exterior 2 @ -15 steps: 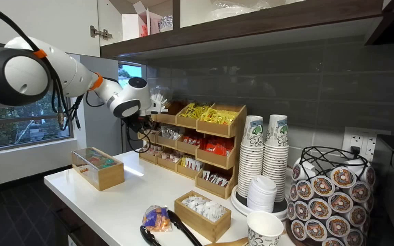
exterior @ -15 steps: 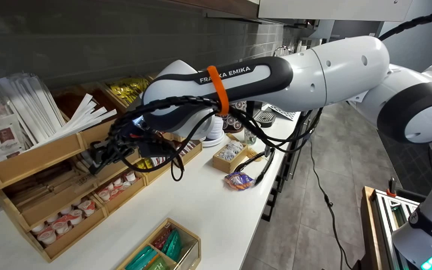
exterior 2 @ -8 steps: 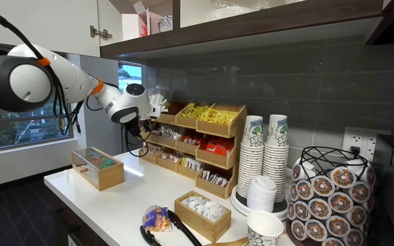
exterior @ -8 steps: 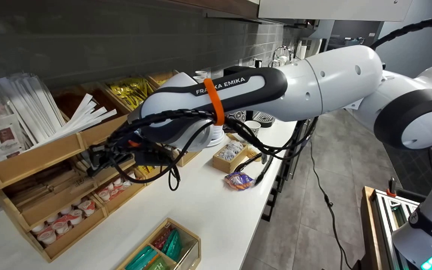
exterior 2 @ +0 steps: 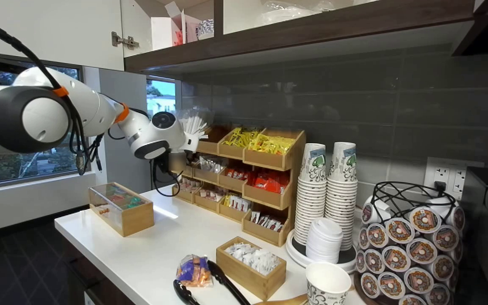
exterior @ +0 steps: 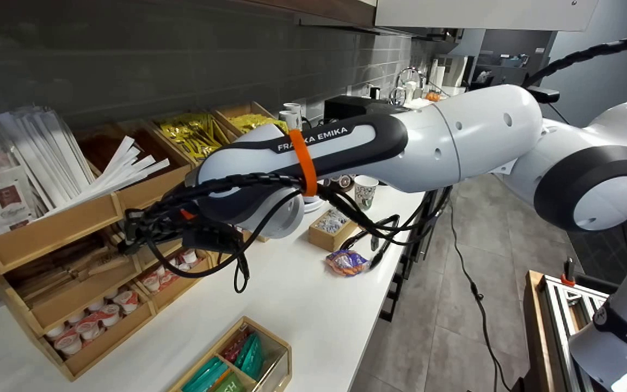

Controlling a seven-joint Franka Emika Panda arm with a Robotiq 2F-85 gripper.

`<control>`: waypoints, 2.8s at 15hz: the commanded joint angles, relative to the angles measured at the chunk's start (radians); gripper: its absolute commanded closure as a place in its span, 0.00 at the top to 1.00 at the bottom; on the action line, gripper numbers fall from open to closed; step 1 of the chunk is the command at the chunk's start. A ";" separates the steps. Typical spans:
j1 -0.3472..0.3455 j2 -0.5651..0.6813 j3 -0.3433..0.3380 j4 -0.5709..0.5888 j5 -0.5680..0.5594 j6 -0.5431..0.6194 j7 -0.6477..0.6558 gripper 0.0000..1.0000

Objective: Move the brown sachet, which is on the counter, closer to the other sachets

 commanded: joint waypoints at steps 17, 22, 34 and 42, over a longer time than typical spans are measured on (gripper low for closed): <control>-0.023 0.145 0.087 0.142 -0.160 0.224 0.297 0.49; -0.061 0.127 0.151 0.124 -0.266 0.229 0.366 0.87; -0.149 0.066 0.313 0.054 -0.258 0.151 0.094 1.00; -0.242 -0.020 0.413 -0.071 -0.248 0.120 -0.127 1.00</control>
